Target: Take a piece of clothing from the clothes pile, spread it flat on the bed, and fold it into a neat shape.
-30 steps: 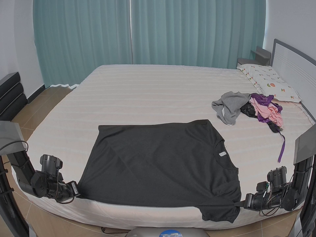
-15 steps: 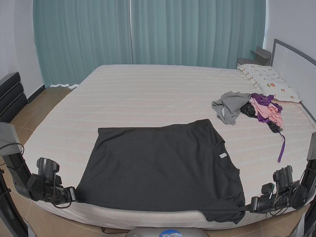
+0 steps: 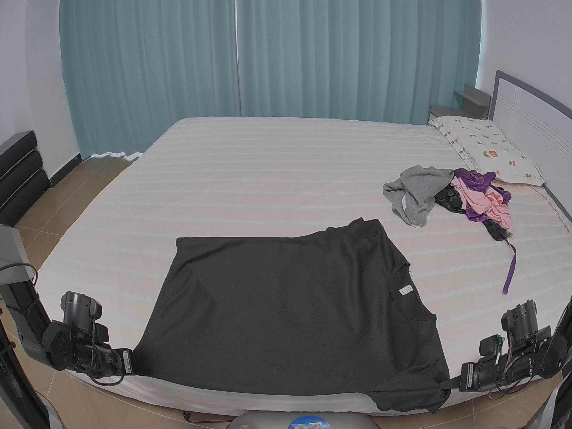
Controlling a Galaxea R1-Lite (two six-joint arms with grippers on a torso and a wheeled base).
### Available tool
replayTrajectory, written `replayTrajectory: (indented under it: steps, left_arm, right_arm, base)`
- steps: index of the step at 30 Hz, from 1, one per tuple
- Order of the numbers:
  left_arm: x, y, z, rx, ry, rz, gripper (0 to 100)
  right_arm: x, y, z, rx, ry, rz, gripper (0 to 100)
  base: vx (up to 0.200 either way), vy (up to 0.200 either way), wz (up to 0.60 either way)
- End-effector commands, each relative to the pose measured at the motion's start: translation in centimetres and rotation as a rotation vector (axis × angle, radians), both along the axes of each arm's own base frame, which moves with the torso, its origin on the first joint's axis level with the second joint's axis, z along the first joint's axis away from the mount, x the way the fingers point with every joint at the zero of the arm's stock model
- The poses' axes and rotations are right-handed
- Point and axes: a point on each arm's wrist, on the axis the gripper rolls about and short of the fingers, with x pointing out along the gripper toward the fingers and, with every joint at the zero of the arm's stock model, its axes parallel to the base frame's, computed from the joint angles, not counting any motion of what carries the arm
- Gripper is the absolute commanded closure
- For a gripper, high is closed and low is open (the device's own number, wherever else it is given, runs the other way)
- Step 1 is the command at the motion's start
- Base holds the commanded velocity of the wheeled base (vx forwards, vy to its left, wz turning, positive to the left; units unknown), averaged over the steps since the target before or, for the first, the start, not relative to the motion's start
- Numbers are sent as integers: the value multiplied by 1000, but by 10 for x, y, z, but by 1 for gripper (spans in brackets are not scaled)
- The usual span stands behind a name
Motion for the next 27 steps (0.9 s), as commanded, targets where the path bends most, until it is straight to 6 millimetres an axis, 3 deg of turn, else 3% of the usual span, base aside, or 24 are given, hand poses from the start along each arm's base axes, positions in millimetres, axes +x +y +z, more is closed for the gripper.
replayTrajectory:
  steps: [1,19,27]
  left_arm:
    - [-7,0,1,9,10,-17,100]
    - [-33,-1,2,105,76,-125,100]
    - [-46,-3,14,126,99,-186,100]
  right_arm:
    - [-7,-2,3,-8,-3,1,100]
    - [-28,-5,14,-43,35,57,100]
    - [-37,-6,19,-69,26,92,100]
  base:
    - [0,0,0]
    - [0,0,0]
    - [0,0,0]
